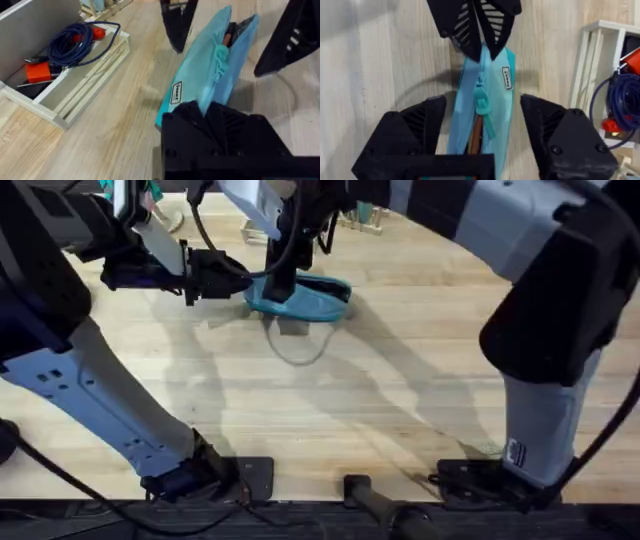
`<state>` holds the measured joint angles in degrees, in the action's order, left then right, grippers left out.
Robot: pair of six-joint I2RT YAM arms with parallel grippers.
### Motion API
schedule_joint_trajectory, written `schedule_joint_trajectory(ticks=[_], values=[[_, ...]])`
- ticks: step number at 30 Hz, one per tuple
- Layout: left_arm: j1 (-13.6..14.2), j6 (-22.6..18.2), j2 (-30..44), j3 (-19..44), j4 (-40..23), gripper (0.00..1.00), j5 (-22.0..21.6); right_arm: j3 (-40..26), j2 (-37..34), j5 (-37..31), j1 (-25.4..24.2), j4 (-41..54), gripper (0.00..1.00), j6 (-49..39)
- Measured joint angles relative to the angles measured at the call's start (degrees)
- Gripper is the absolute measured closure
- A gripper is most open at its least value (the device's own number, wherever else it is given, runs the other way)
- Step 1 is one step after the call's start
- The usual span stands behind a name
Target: Unzip the bag, pick up the pens from the table one at a time and place them inside, then zip the bag closed.
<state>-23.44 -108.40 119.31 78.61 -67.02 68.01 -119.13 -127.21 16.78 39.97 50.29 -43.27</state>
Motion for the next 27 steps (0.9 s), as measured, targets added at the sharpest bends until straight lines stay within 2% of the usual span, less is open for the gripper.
schedule_joint_trajectory(ticks=[7, 10, 16, 19, 20, 27], values=[[0.00, 0.00, 0.00, 0.00, 0.00, 0.959, -0.02, 0.00, -0.27, -0.01, 0.04, -0.62, 0.232, 0.03], [0.00, 0.00, 0.00, 0.00, 0.00, 0.959, -0.04, 0.00, -0.27, 0.02, 0.04, -0.64, 0.330, 0.06], [0.00, 0.00, 0.00, 0.00, 0.00, 0.959, -0.07, 0.00, -0.27, 0.02, 0.04, -0.80, 0.620, 0.27], [0.00, 0.00, 0.00, 0.00, 0.03, 0.959, -0.07, 0.00, -0.27, 0.02, 0.04, -0.98, 0.882, 0.37], [0.00, 0.00, 0.00, 0.00, 0.08, 0.959, -0.08, 0.00, -0.27, 0.04, 0.04, -0.93, 0.942, 0.61], [0.00, 0.00, 0.02, 0.00, 0.17, 0.959, -0.09, 0.00, -0.27, 0.06, 0.15, -0.79, 0.969, 0.61]])
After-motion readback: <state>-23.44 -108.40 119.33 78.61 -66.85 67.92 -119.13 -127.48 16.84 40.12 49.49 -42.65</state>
